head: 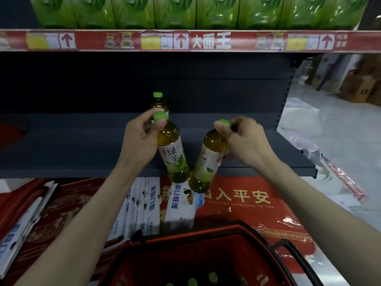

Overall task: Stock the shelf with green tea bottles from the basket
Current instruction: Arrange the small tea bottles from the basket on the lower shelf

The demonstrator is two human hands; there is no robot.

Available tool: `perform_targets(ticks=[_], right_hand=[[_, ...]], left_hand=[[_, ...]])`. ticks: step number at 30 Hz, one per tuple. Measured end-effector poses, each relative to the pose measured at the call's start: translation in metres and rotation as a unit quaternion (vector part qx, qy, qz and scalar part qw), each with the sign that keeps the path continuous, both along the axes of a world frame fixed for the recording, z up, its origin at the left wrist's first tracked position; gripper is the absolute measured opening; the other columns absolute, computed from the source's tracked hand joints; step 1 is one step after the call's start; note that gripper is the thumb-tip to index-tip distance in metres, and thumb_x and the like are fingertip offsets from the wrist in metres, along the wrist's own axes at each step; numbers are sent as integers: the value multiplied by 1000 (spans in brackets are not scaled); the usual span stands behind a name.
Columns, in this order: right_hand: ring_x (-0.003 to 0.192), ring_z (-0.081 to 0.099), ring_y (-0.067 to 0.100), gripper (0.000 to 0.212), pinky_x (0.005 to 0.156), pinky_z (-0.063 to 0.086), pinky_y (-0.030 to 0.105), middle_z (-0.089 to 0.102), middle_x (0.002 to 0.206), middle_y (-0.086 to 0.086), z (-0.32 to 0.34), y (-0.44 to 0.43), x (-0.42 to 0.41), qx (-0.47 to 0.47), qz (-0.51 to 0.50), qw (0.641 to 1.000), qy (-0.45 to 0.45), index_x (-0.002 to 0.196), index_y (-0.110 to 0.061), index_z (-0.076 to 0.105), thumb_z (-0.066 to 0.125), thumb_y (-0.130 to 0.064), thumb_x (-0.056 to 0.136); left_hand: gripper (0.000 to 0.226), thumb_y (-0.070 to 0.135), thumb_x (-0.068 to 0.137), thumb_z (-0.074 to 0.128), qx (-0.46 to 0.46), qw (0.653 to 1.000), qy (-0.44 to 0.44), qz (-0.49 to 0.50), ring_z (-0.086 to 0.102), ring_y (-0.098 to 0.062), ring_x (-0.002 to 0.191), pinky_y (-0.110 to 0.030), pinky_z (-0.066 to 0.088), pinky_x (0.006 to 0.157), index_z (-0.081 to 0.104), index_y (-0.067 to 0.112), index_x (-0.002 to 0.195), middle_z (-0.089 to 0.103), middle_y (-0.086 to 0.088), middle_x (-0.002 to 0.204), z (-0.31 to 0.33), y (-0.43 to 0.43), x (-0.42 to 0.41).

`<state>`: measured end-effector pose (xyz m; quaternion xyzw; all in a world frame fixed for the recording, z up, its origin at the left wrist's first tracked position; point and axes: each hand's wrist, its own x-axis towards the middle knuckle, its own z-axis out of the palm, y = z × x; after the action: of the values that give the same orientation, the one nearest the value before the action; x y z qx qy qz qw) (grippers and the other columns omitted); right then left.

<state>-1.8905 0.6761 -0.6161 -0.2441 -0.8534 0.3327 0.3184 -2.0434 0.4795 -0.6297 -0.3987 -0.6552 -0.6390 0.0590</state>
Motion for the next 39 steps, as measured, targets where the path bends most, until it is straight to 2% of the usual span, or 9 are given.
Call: perform_targets(ticks=[4,10,17,23,26,30,33,35,39], right_hand=[[76,75,26,51,71,63,48,75,87,2,11,8,-22,-31,-15,998,46,94,-20,67,61,-71,89],[85,72,33,52,80,61,47,72,90,4,13,9,-62,2,-45,999,30,89,-23,64,58,-75,87],[95,64,27,53,85,59,47,59,100,1,25,12,-90,37,-62,997,-36,108,-19,62,63,-69,90],[98,62,35,56,84,55,49,58,98,6,19,3,-113,69,-68,995,-20,105,-15,51,62,-68,91],[95,64,36,54,77,51,45,66,98,8,10,-2,-118,86,-89,992,-2,107,-17,48,56,-69,95],[93,68,27,50,80,52,45,69,102,0,-9,-7,-114,36,-43,998,30,118,-27,39,41,-73,98],[112,64,13,60,90,49,41,63,131,-11,-47,-9,-100,-72,50,994,72,140,-39,29,49,-73,95],[121,61,10,66,95,51,38,57,137,-14,-77,-7,-92,-109,67,990,65,142,-39,29,64,-61,91],[112,66,15,47,88,54,31,64,116,-10,-113,-1,-94,-126,39,991,5,128,-29,43,72,-41,93]], left_hand=[[21,20,105,60,20,999,35,10,71,-14,104,-28,56,86,67,20,125,72,-7,115,-9,11,-28],[27,20,107,58,60,996,59,16,67,-29,103,-39,54,85,63,12,132,65,-20,116,-24,31,-53],[33,28,112,46,28,992,120,27,65,-21,109,-53,54,94,56,25,144,64,-3,123,-29,61,-59],[49,16,110,50,57,995,42,-69,67,-24,118,-56,56,98,23,15,151,60,-6,141,-39,72,-65],[54,22,106,57,17,997,44,-64,64,-16,125,-61,52,103,24,15,148,57,6,147,-45,71,-73],[77,18,93,78,-27,997,38,-66,52,-11,136,-48,48,112,25,22,148,49,8,145,-58,66,-72],[104,26,73,94,-107,994,-3,23,37,-14,141,-39,38,118,23,37,147,30,17,136,-87,61,-68],[101,30,69,97,-135,989,-24,60,43,-15,133,-37,42,114,26,39,140,34,15,130,-106,59,-68],[78,34,73,94,-141,979,-97,110,62,-15,106,-30,54,88,44,24,132,60,5,116,-113,66,-68]])
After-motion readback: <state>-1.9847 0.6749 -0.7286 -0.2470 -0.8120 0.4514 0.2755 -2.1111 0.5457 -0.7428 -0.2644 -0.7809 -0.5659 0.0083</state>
